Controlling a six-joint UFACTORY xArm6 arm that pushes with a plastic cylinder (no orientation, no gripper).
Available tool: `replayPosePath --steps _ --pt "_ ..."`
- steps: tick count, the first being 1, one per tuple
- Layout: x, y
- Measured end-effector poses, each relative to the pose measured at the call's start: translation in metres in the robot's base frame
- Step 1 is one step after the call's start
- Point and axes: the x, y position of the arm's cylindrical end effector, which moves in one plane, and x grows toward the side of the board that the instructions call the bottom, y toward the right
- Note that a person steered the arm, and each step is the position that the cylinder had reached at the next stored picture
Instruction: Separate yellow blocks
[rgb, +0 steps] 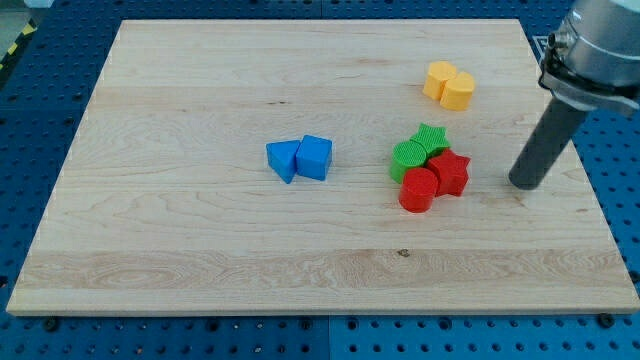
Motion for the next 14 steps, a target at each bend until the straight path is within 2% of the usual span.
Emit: replayPosePath --steps 4,7,9,11,12,13,14 --pt "-0.135 0.000" --pt "-0.191 -0.024" --pt "-0.170 -0.065" --pt "-0.170 -0.088" --pt "-0.165 -0.093" --pt "-0.140 -0.082" --pt "-0.140 -0.082"
